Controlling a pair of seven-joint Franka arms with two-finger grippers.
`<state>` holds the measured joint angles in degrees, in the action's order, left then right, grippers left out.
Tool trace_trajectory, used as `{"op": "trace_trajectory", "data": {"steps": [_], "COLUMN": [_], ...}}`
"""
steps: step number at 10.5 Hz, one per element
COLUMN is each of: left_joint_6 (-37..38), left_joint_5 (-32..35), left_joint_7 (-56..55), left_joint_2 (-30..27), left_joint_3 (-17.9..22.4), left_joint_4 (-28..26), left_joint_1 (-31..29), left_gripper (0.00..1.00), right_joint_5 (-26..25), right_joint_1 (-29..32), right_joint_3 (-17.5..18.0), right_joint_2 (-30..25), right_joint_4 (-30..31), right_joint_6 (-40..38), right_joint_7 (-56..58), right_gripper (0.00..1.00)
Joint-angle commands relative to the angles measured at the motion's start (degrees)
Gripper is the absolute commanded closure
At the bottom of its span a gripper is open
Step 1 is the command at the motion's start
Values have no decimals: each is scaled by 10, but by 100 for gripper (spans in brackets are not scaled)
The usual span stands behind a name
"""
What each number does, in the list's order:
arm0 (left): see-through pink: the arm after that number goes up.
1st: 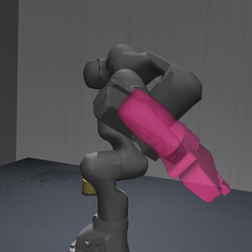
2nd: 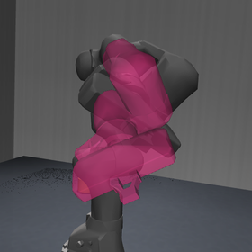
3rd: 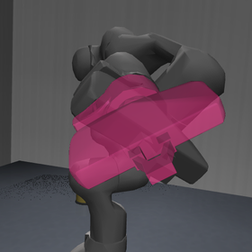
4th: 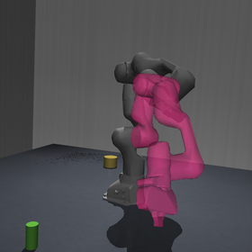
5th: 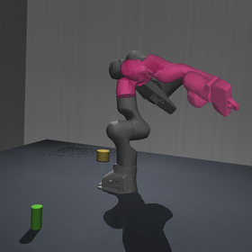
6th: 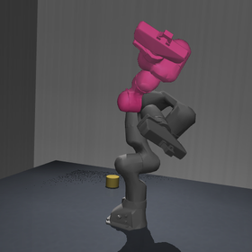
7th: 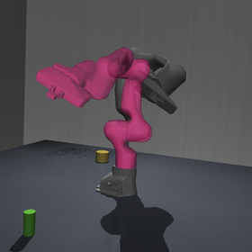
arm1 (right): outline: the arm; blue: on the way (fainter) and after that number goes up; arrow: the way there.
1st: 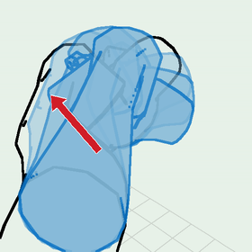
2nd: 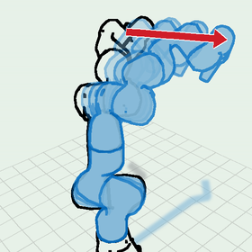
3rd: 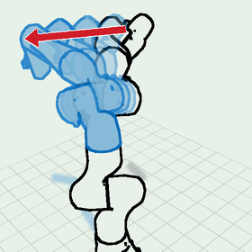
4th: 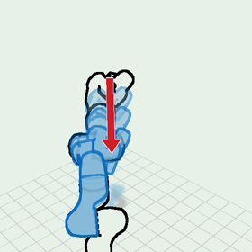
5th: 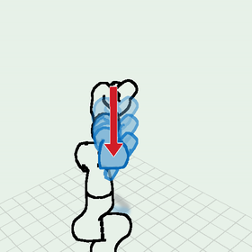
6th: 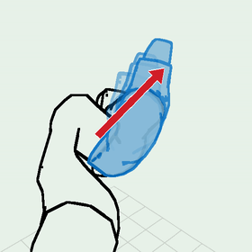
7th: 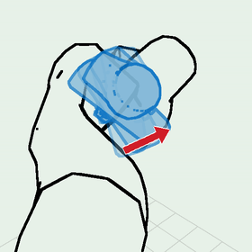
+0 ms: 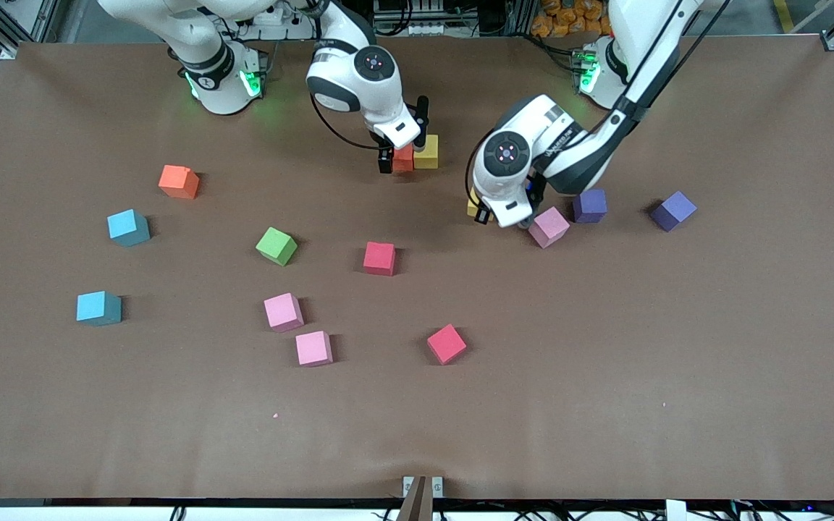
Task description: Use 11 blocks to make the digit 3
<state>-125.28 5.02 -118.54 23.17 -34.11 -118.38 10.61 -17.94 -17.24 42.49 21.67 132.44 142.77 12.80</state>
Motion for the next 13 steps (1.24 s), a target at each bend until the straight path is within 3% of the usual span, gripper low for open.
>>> {"op": "trace_trajectory", "data": {"steps": [1,3,6,9,13], "left_joint_6": [-50,-102,-117,-117,-117], "left_joint_5": [-13,-12,-12,-12,-12], "left_joint_7": [-60,-113,-156,-191,-238], "left_joint_2": [-25,-24,-20,-20,-14], "left_joint_3": [-20,-25,-44,-68,-89], "left_joint_4": [-50,-81,-102,-111,-116], "left_joint_1": [-6,-1,1,0,2], "left_gripper": [57,57,61,61,61], "right_joint_5": [-8,-3,-3,-4,-29], "right_joint_1": [33,74,168,229,229], "right_joint_3": [31,37,32,24,15], "right_joint_2": [-33,-61,-76,-69,-2], "right_joint_4": [6,2,-48,-129,-150], "right_joint_6": [-49,-91,-153,-154,-66], "right_joint_7": [6,53,72,110,138], "right_gripper": [0,0,0,0,0]}}
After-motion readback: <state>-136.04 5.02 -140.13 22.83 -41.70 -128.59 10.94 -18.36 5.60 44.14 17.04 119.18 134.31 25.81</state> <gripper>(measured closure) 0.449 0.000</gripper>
